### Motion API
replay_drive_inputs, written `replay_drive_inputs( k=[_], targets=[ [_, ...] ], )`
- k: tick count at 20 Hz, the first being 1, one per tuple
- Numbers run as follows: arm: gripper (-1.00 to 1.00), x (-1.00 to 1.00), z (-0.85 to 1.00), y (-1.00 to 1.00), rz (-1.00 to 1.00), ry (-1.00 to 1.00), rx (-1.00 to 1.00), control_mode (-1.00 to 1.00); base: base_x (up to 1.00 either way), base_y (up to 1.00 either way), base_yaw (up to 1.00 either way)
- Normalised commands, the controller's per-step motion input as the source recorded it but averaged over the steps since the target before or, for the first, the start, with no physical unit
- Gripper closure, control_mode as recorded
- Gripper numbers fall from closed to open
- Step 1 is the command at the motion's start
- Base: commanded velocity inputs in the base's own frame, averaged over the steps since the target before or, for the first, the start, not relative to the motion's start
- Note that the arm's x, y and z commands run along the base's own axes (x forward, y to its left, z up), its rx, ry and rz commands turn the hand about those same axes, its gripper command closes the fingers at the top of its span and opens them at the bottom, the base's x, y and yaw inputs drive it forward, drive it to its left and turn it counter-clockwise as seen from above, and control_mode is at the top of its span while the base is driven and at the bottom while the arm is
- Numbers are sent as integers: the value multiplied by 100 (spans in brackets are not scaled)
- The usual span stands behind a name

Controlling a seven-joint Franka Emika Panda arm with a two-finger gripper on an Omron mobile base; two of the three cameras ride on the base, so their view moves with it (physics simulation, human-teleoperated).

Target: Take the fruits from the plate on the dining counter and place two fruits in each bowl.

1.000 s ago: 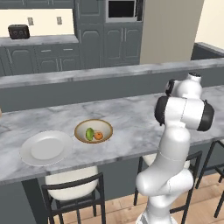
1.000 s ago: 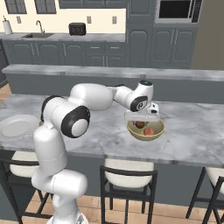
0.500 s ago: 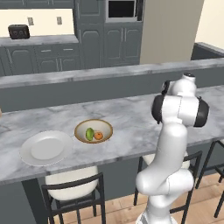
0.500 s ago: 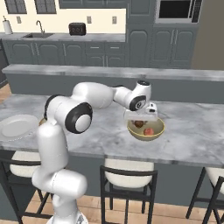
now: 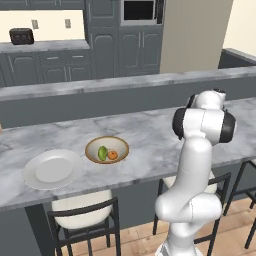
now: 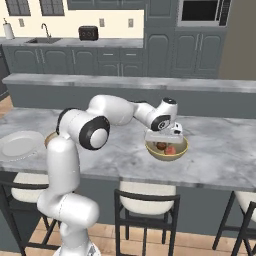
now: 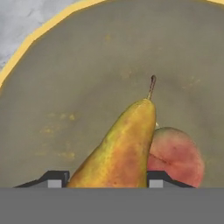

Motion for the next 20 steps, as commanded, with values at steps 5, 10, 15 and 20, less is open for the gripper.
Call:
replay_drive_inputs(
  k=[5,10,15,20],
  targets=[
    [-100,6,0,0,0,0,0,-100,0,0,0],
    [-100,-1,24,13,0,-5,-9,-100,0,0,0],
    [-100,-22,83,42,0,-1,-6,-100,0,0,0],
    [-100,-50,74,100,2,4,-13,-100,0,0,0]
  ],
)
